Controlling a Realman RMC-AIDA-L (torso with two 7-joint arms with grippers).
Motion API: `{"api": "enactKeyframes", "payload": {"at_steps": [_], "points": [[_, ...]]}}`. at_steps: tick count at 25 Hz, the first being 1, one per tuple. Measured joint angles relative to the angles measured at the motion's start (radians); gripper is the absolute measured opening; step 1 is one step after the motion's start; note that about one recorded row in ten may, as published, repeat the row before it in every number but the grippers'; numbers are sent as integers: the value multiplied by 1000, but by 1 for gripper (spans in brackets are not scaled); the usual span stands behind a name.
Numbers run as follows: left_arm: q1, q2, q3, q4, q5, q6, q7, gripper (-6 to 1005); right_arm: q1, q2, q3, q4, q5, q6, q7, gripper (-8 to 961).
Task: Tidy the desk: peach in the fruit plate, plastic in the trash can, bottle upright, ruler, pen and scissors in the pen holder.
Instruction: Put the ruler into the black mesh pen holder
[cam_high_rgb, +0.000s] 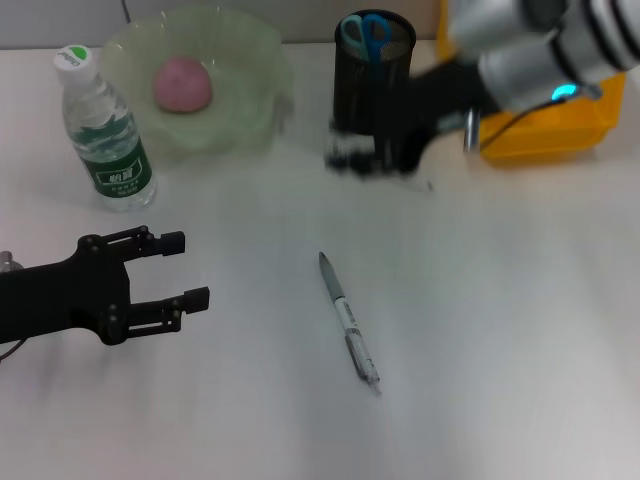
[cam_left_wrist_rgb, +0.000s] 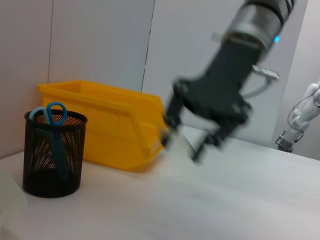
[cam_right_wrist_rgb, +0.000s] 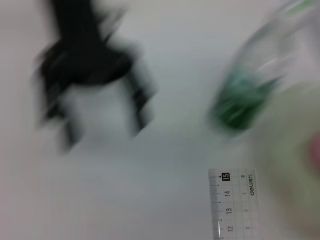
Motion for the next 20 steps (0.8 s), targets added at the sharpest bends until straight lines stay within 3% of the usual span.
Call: {"api": "enactKeyframes", "payload": {"at_steps": [4, 6, 9, 15, 16, 20], "points": [[-1, 1, 0, 0, 0, 2, 0, 783, -69, 0, 59, -13, 166, 161, -31, 381], [-2, 2, 0, 3, -1, 3, 4, 783, -113, 1, 63, 17, 343, 303, -106, 384], [-4, 2, 0, 3, -2, 3, 4, 783, -129, 3, 57, 60, 460, 379, -176, 387], [-11, -5, 0, 15, 3, 6, -1, 783, -111, 4, 53, 293, 859, 519, -454, 394], [-11, -5, 0, 15, 3, 7, -1, 783, -99, 4, 51, 369, 1000, 527, -582, 395], [-12, -6, 0, 16, 4, 8, -4, 783, -92, 6, 21, 439, 1173, 528, -715, 399]]}}
